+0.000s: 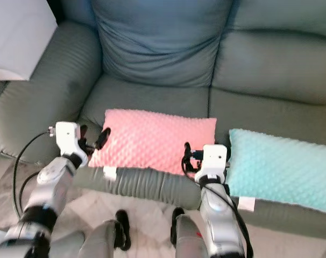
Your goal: Move the pillow to the sofa
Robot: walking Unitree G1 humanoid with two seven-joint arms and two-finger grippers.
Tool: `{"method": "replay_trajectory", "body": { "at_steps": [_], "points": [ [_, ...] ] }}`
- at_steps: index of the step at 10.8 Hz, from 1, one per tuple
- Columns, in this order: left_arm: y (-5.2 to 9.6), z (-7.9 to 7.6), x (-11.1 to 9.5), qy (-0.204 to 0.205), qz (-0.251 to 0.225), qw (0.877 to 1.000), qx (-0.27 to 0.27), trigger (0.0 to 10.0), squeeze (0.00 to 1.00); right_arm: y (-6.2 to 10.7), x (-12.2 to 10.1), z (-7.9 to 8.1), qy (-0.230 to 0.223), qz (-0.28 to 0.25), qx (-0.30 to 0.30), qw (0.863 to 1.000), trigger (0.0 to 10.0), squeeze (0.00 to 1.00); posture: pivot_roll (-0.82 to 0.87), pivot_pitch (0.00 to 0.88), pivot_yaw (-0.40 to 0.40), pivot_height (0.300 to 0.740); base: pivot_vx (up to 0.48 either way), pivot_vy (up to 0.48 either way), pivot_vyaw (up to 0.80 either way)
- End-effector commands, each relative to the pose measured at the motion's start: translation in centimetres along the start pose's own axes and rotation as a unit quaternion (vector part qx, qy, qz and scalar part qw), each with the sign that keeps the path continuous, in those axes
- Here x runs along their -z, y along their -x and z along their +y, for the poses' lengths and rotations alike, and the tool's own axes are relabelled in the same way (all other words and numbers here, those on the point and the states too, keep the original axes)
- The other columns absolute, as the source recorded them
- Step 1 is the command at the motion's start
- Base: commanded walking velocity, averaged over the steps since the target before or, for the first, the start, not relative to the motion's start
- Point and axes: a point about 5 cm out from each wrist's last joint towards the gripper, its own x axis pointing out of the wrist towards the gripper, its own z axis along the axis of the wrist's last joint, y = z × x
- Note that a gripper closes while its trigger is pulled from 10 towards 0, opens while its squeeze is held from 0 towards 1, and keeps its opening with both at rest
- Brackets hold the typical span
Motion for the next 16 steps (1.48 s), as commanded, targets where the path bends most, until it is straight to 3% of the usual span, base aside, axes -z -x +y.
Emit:
{"method": "replay_trajectory", "body": {
  "at_steps": [1, 4, 7, 8, 9, 12, 14, 16],
  "points": [
    [0.8, 0.5, 0.3, -0.006, 0.012, 1.0, 0.0, 10.0, 0.0, 0.7, 0.0, 0.2, 0.003, 0.009, -0.005, 1.0, 10.0, 1.0, -0.14, 0.199, 0.045, 0.74, 0.0, 0.0, 0.0],
    [1.9, 0.7, -0.2, 0.008, 0.003, 1.0, -0.024, 10.0, 0.0, 1.4, -1.6, 0.9, 0.002, -0.016, -0.033, 0.999, 10.0, 1.0, -0.15, 0.154, 0.029, 0.74, 0.0, 0.0, 0.0],
    [3.2, 0.8, -1.3, -0.012, -0.035, 0.997, -0.061, 10.0, 0.0, 2.2, -2.7, 1.0, 0.023, -0.047, -0.042, 0.998, 10.0, 1.0, -0.15, 0.128, 0.003, 0.74, 0.0, 0.0, 0.0],
    [4.6, 0.2, -1.5, -0.03, -0.044, 0.995, -0.084, 10.0, 0.0, 2.0, -3.0, 0.1, 0.026, -0.05, -0.029, 0.998, 10.0, 1.0, -0.13, 0.12, -0.002, 0.74, 0.0, 0.0, 0.0],
    [5.2, -0.6, -1.5, -0.051, -0.047, 0.995, -0.073, 10.0, 0.0, 1.4, -3.7, -0.1, 0.028, -0.061, -0.03, 0.997, 10.0, 1.0, -0.12, 0.113, -0.005, 0.74, 0.0, 0.0, 0.0],
    [5.9, 0.2, -1.0, -0.05, -0.024, 0.994, -0.095, 10.0, 0.0, 1.4, -4.7, 0.2, 0.017, -0.077, -0.046, 0.996, 10.0, 1.0, -0.12, 0.101, -0.004, 0.74, 0.0, 0.0, 0.0],
    [5.0, -0.3, 0.0, -0.032, 0.022, 0.997, -0.073, 10.0, 0.0, 1.5, -3.7, 0.1, 0.006, -0.04, -0.053, 0.998, 10.0, 1.0, -0.13, 0.1, 0.002, 0.74, 0.0, 0.0, 0.0],
    [3.8, -1.7, 1.8, -0.014, 0.085, 0.996, -0.019, 10.0, 0.0, 1.2, -0.8, 0.3, -0.026, 0.071, -0.068, 0.995, 10.0, 1.0, -0.14, 0.103, 0.004, 0.74, 0.0, 0.0, 0.0]
  ]
}}
